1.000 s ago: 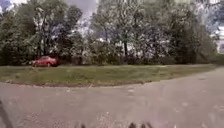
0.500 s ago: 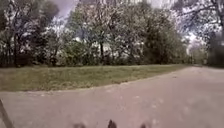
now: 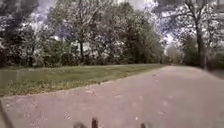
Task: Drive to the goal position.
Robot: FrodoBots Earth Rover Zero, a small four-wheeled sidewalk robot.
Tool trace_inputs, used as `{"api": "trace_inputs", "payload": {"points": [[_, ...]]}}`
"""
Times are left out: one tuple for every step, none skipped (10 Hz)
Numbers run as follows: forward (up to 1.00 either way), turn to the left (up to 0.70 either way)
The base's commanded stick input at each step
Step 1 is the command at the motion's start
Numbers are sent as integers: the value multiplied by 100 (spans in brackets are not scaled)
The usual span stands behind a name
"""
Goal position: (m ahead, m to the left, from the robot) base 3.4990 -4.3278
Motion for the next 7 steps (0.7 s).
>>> {"api": "trace_inputs", "payload": {"points": [[0,-45],[0,-45],[0,-45],[0,-45],[0,-45],[0,-45],[0,-45]]}}
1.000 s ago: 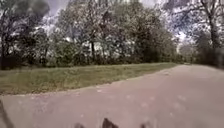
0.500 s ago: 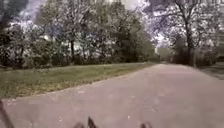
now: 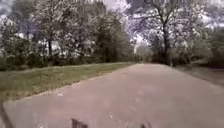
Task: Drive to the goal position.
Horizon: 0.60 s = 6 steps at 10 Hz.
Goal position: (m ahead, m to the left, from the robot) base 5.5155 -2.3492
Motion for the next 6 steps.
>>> {"api": "trace_inputs", "payload": {"points": [[0,-45],[0,-45],[0,-45],[0,-45],[0,-45],[0,-45]]}}
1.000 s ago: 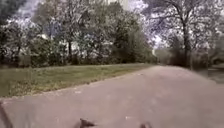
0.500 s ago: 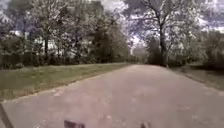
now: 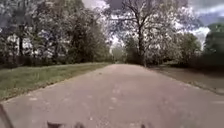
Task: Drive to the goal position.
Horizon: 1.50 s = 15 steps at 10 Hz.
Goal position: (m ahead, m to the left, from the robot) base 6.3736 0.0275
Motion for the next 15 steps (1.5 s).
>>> {"api": "trace_inputs", "payload": {"points": [[0,-45],[0,-45],[0,-35],[0,-3],[0,0],[0,0],[0,0],[0,0],[0,0],[0,24],[0,45],[0,45],[0,45],[0,45],[0,45]]}}
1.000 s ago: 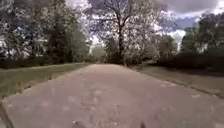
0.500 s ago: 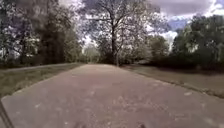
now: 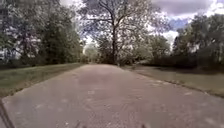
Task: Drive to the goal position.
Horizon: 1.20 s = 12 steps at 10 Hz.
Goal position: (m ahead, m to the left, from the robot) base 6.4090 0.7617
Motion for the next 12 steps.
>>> {"api": "trace_inputs", "payload": {"points": [[0,34],[0,0],[0,0],[0,0],[0,0],[0,0],[0,0],[0,0],[0,0],[0,0],[58,0],[100,0]]}}
